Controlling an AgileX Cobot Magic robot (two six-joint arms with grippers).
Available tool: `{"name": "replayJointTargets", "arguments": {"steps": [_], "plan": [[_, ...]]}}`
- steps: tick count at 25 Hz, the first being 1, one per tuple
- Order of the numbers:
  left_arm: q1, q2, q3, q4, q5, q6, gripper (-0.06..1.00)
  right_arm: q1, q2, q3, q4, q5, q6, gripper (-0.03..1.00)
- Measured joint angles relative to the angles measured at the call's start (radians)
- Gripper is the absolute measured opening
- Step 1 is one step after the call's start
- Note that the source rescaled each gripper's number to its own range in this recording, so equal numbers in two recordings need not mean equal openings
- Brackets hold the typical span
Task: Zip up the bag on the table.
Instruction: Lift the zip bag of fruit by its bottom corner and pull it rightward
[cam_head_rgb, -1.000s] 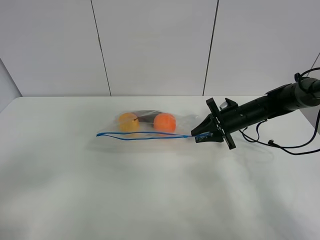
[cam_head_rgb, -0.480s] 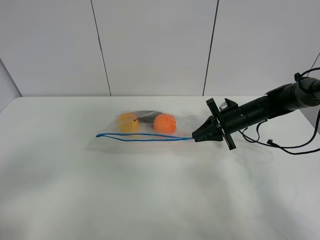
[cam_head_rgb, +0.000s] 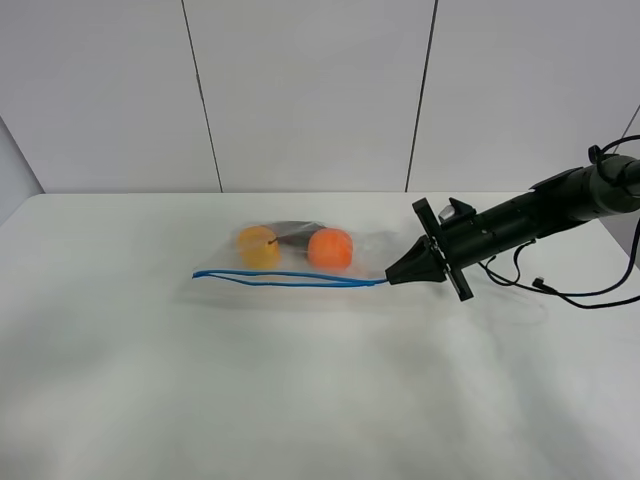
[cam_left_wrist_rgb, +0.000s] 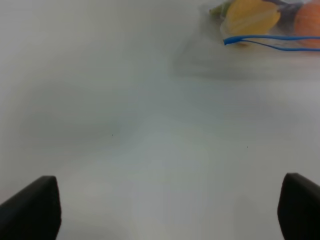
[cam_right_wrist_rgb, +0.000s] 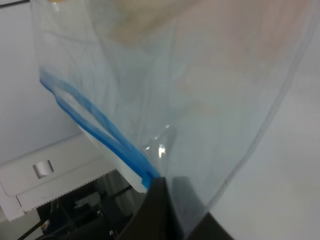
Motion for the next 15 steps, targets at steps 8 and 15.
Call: {"name": "replayJointTargets", "arguments": {"steps": [8,15], "plan": [[0.0,0.0,0.0,0.0,0.0,0.0,1.0,0.0,0.0,0.0,0.012,0.001,-0.011,0.0],[0.0,0.0,0.0,0.0,0.0,0.0,1.0,0.0,0.0,0.0,0.084,0.003,-0.042,0.0]]}}
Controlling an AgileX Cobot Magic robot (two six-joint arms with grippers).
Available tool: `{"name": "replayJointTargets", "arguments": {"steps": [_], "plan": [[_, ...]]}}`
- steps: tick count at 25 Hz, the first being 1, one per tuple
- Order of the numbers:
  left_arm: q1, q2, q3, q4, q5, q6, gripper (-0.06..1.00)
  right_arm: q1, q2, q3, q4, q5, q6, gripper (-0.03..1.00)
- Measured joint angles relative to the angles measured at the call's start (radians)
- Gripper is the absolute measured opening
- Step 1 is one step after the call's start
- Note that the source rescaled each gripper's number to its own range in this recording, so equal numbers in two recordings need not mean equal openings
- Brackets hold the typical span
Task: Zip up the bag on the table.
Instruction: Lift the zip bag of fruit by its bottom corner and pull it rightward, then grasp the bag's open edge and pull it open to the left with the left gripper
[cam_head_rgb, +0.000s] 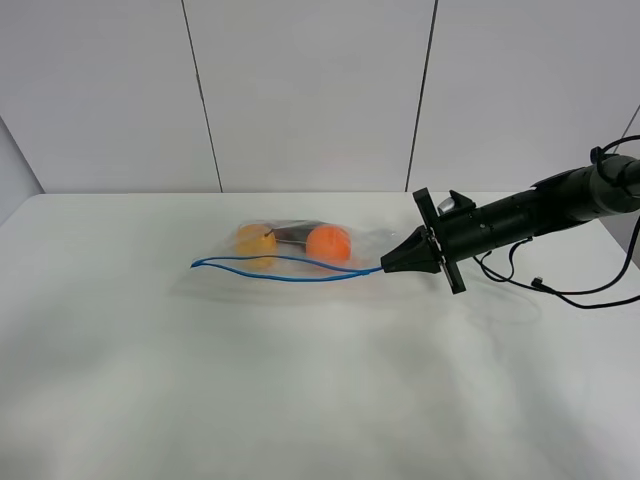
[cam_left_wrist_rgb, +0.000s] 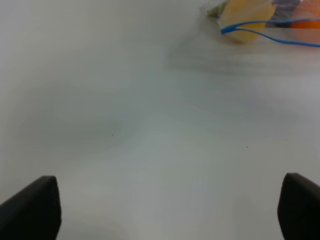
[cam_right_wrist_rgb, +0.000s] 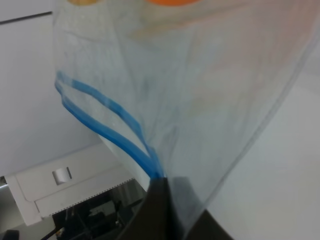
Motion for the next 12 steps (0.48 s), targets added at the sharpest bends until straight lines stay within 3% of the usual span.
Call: {"name": "replayJointTargets", "arguments": {"steps": [12], "plan": [[0.0,0.0,0.0,-0.002,0.0,0.0,1.0,0.0,0.0,0.0,0.005,0.0,-0.013,0.0]]}}
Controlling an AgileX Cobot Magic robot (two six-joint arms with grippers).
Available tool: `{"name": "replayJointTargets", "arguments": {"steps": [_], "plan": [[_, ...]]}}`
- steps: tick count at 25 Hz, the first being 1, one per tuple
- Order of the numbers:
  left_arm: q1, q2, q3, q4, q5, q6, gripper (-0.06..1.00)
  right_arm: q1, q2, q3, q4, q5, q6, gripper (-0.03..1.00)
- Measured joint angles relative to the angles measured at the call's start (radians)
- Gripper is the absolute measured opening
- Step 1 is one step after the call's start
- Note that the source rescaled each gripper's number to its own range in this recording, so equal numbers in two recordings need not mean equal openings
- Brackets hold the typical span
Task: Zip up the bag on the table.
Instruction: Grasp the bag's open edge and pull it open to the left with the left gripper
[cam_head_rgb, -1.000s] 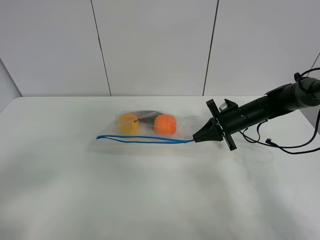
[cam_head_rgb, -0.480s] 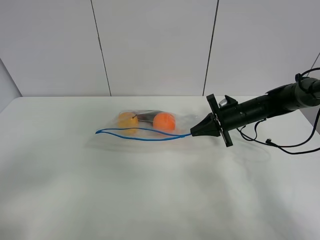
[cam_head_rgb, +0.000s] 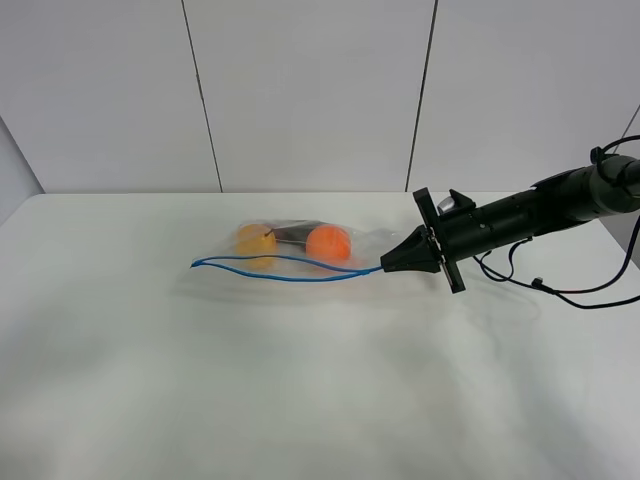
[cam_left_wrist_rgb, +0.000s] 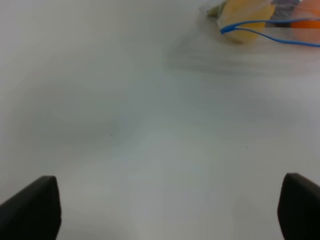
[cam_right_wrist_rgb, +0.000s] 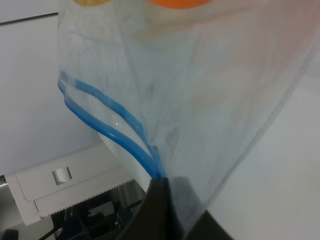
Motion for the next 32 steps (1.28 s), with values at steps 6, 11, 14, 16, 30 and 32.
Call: {"name": "replayJointTargets", "arguments": {"steps": [6,11,14,16,30,32], "plan": [[0.0,0.0,0.0,-0.002,0.0,0.0,1.0,0.0,0.0,0.0,0.002,0.0,0.0,0.0],[0.0,0.0,0.0,-0.005,0.0,0.0,1.0,0.0,0.0,0.0,0.028,0.0,-0.003,0.0],[0.0,0.016,-0.014,0.0,-0.017,0.002,1.0,0.0,0.0,0.0,0.039,0.0,-0.011,0.0],[0.0,0.085,-0.049,0.001,-0.05,0.015,1.0,0.0,0.0,0.0,0.039,0.0,-0.016,0.0],[-0.001,0.936,-0.44,0.002,-0.33,0.817,1.0,0.0,0.0,0.0,0.04,0.001,-0.028,0.0],[-0.001,1.015,-0.441,-0.002,-0.384,1.048,1.0,0.0,0.0,0.0,0.04,0.001,-0.035,0.0]]}}
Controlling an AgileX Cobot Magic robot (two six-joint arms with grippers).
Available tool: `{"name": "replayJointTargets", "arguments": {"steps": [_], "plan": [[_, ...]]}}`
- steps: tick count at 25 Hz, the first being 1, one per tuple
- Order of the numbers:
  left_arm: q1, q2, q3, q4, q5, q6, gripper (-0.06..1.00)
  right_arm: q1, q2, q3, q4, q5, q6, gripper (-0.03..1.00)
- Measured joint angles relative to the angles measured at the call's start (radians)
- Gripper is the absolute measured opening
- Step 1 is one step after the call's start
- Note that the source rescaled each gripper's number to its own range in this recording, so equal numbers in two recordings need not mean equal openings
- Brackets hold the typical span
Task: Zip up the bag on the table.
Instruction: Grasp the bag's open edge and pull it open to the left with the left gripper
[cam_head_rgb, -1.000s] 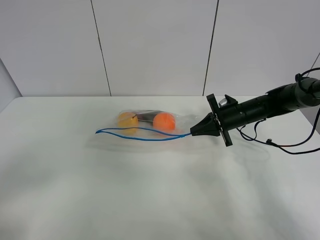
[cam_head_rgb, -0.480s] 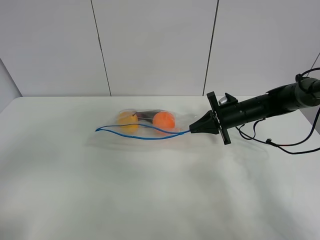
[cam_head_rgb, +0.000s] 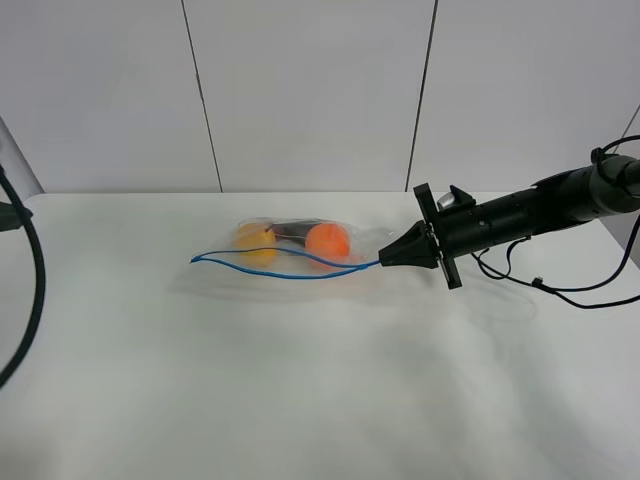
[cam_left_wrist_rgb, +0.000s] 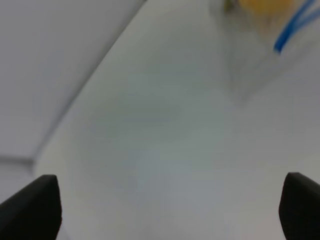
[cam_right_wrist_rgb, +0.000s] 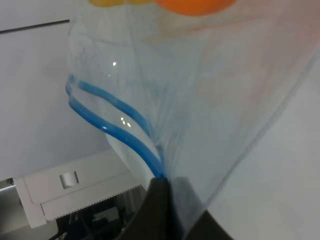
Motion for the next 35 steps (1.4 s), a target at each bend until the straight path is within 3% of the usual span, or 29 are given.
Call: {"name": "replayJointTargets", "arguments": {"steps": [3,7,11,20,25,31,35], "plan": [[0.0,0.106,0.0,-0.102,-0.092,0.242,1.0,0.0,0.0,0.0,0.0,0.0,-0.007,0.0],[-0.041,0.203,0.0,-0.355,-0.173,0.41,1.0,0.0,0.0,0.0,0.0,0.0,-0.015,0.0],[-0.166,0.279,0.0,-0.457,-0.202,0.542,1.0,0.0,0.0,0.0,0.0,0.0,-0.015,0.0],[-0.527,0.455,0.0,-0.647,-0.448,0.554,1.0,0.0,0.0,0.0,0.0,0.0,-0.017,0.0],[-0.687,0.6,0.0,-0.664,-0.686,0.554,1.0,0.0,0.0,0.0,0.0,0.0,-0.017,0.0],[-0.8,0.81,0.0,-0.666,-1.024,0.551,1.0,0.0,0.0,0.0,0.0,0.0,-0.018,0.0],[-0.836,0.924,-0.015,-0.647,-1.199,0.476,1.0,0.0,0.0,0.0,0.0,0.0,-0.018,0.0]]}}
